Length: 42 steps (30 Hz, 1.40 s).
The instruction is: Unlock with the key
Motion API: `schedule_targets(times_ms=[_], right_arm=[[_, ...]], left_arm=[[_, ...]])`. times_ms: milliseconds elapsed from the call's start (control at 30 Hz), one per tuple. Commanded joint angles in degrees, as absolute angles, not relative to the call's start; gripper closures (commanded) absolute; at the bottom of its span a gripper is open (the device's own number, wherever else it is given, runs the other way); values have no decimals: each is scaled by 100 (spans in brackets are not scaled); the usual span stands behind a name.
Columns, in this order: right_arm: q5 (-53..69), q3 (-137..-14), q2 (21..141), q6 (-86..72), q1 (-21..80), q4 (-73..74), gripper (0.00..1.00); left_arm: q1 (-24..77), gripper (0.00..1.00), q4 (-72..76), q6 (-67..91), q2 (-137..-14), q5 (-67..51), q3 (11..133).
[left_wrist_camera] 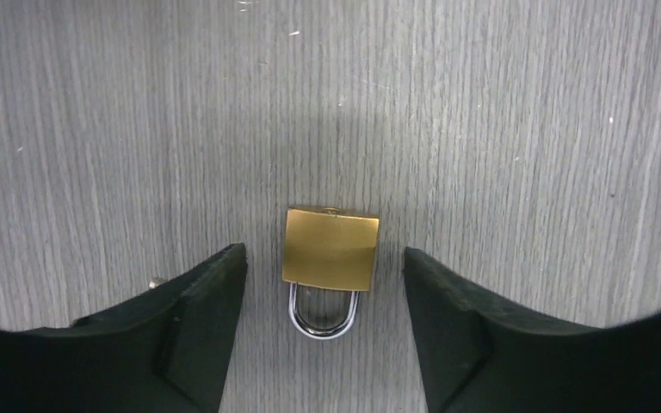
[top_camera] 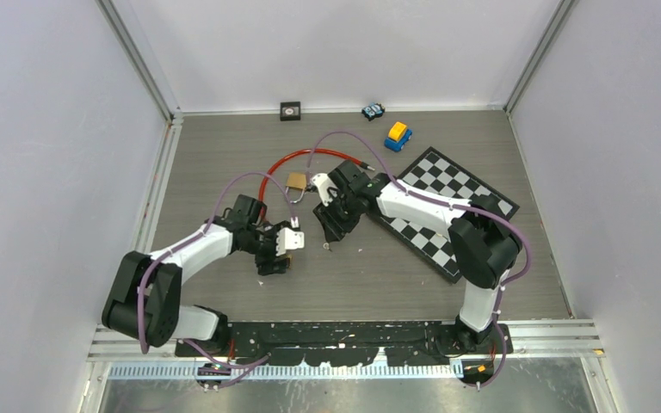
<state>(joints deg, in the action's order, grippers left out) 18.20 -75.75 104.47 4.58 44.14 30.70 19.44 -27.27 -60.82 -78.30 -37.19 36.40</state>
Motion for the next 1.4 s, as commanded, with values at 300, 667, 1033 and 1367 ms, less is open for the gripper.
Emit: schedule_targets(times_ms=[300,667,1033,1367], right_arm=[[1799,-7649,10767,1242,4676,2858,52],[1226,-7849,11090,1660,4992,2819,58],[958,-7918,11189,1842,5102,2742,61],[955,-7975,11319,1855,5106,2714,67]], left_arm=[[1951,0,-3216,-6390,-6420,-3506,3344],[1951,0,-3737,-6838,-6005,-3411,3291],[1951,0,-3763,-6859,-6177,-3467,3358],[1951,0,-3773,-6847,-6130,-3445,3358]])
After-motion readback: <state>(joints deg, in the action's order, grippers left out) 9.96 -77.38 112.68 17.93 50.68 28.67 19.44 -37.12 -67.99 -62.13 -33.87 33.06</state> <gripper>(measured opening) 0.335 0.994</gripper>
